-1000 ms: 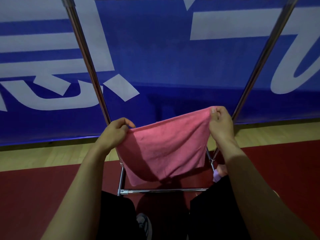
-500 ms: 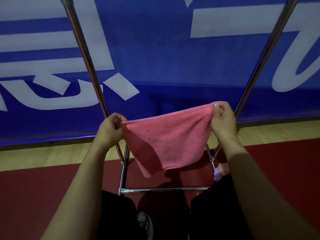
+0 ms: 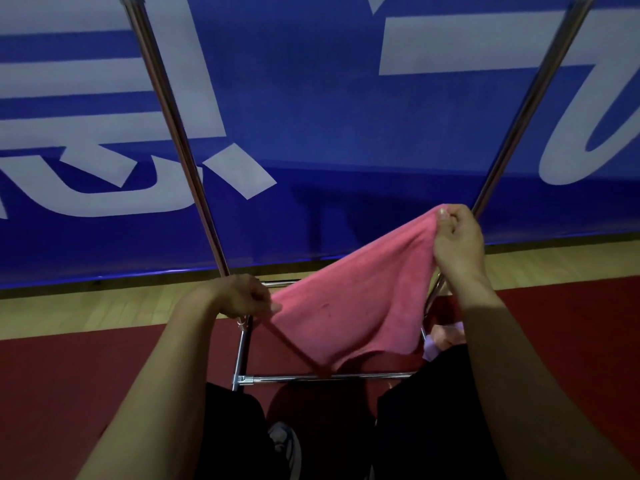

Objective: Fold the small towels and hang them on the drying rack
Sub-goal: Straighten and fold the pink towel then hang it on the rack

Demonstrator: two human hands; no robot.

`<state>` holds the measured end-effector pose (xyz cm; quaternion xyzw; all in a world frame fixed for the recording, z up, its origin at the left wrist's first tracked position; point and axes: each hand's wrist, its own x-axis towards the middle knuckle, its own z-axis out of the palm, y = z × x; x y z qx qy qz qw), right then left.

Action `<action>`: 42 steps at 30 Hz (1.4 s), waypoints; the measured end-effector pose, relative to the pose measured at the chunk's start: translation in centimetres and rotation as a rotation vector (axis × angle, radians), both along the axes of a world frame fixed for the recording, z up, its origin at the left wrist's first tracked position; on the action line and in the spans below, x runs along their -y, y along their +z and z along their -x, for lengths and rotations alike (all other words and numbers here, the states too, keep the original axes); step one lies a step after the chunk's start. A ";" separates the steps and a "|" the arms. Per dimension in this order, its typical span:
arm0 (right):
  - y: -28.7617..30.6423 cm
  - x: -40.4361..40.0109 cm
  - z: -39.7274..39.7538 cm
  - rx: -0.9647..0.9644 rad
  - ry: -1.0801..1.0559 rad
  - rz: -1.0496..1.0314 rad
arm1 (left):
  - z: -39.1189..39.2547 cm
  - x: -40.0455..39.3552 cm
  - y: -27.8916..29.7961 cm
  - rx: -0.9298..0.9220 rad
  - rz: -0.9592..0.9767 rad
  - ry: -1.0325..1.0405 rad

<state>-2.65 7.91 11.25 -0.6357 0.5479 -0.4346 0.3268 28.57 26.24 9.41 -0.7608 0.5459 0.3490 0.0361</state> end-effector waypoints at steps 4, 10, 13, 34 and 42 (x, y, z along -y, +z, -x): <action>-0.1 0.1 0.4 -0.050 -0.009 0.031 | 0.3 -0.3 0.3 0.146 -0.154 -0.030; -0.1 -0.1 0.9 -0.104 0.026 0.025 | -0.5 -1.4 0.3 -0.071 -0.094 0.217; -0.1 -0.3 1.0 -0.135 0.058 0.031 | -1.1 -1.3 0.5 -0.052 0.133 0.329; 1.0 -1.0 2.4 -0.051 0.129 0.166 | -1.8 -3.2 3.4 -0.340 0.798 0.362; 0.4 -0.8 2.6 -0.106 0.040 0.183 | -1.3 -2.6 3.1 -0.238 0.801 0.405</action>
